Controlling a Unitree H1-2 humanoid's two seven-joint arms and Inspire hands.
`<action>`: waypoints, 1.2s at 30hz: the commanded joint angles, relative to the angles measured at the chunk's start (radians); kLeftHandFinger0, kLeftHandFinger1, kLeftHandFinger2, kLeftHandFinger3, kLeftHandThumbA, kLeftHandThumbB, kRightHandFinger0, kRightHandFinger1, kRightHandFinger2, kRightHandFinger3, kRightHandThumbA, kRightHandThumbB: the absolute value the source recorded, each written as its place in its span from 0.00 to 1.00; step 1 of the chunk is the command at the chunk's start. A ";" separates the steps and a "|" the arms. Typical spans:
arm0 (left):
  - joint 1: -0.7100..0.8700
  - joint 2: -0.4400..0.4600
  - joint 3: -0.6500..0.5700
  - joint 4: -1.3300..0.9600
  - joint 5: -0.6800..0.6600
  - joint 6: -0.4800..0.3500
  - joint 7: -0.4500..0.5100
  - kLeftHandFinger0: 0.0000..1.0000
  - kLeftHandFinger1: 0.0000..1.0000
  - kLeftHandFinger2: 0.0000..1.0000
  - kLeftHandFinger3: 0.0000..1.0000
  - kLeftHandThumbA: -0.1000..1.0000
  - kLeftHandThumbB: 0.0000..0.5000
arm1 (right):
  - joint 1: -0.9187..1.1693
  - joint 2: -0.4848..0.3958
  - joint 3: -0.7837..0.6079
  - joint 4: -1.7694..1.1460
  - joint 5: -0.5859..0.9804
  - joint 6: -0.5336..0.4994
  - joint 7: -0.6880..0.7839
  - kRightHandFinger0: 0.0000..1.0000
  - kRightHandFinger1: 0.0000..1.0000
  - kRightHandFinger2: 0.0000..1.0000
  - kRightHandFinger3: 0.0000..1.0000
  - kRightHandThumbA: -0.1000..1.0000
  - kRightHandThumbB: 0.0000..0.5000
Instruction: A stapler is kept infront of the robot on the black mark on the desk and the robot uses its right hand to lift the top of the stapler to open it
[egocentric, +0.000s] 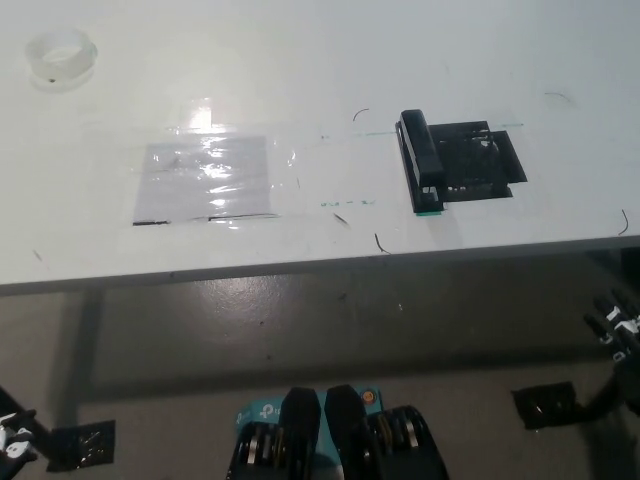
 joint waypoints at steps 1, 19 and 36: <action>-0.007 0.033 0.013 -0.006 -0.020 -0.031 -0.019 0.50 0.55 0.69 0.85 0.51 0.33 | -0.004 -0.008 0.049 -0.103 0.132 0.037 -0.033 0.66 0.66 0.79 1.00 1.00 0.34; -0.005 0.033 0.013 -0.003 -0.020 -0.045 -0.025 0.50 0.55 0.69 0.86 0.50 0.30 | 0.006 -0.046 0.407 -0.368 0.531 0.037 -0.289 0.54 0.55 0.71 1.00 1.00 0.34; -0.007 0.028 0.011 0.002 -0.020 -0.046 -0.030 0.52 0.56 0.70 0.87 0.51 0.28 | -0.229 0.083 0.374 -0.105 0.568 0.037 -0.350 0.59 0.60 0.75 1.00 1.00 0.26</action>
